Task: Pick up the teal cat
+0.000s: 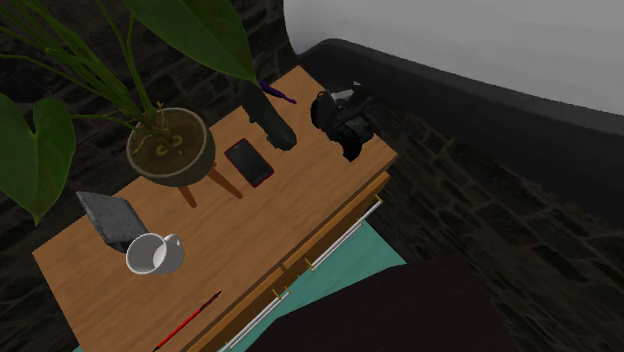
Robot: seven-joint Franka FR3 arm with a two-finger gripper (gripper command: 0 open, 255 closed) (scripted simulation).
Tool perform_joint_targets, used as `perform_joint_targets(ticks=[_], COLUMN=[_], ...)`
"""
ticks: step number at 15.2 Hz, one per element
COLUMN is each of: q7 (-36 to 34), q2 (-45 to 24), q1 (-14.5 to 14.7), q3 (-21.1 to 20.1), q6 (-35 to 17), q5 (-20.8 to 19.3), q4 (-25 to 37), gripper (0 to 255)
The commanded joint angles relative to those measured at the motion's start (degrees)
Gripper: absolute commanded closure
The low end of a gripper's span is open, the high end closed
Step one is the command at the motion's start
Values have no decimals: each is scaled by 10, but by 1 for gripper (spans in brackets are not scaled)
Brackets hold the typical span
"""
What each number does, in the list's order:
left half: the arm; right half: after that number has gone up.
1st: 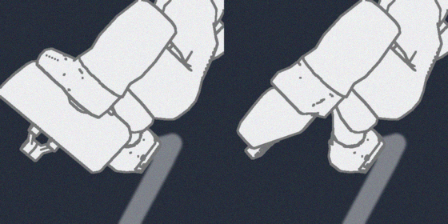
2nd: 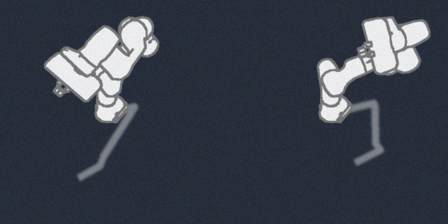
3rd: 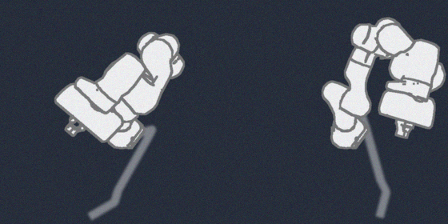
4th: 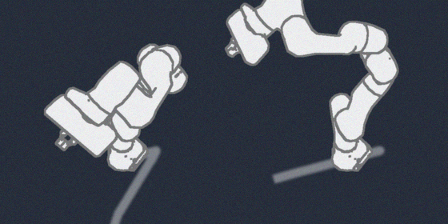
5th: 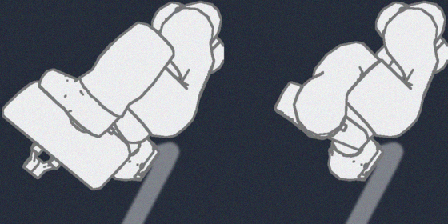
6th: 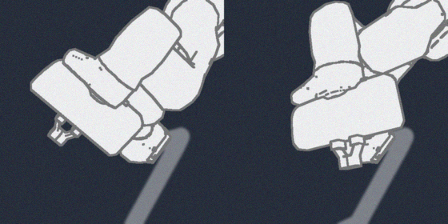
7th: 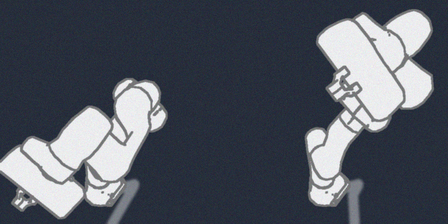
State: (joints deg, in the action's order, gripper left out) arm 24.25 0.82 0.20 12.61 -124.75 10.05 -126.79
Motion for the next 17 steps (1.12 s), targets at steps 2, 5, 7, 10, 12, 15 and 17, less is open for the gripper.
perform_joint_targets(ticks=[2,5,7,10,12,15,17], q7=[39,74,95,120,134,149,156], q2=[-64,-133,-179,-248,-295,-366,-415], q1=[-5,-13,-21,-35,-45,-60,-70], q3=[4,1,-4,-13,-20,-31,-38], q6=[-24,-38,-44,-47,-46,-39,-30], q5=[28,57,74,96,107,119,124], q4=[36,86,123,185,231,308,366], gripper=[0,0,0,0,0,0,0])
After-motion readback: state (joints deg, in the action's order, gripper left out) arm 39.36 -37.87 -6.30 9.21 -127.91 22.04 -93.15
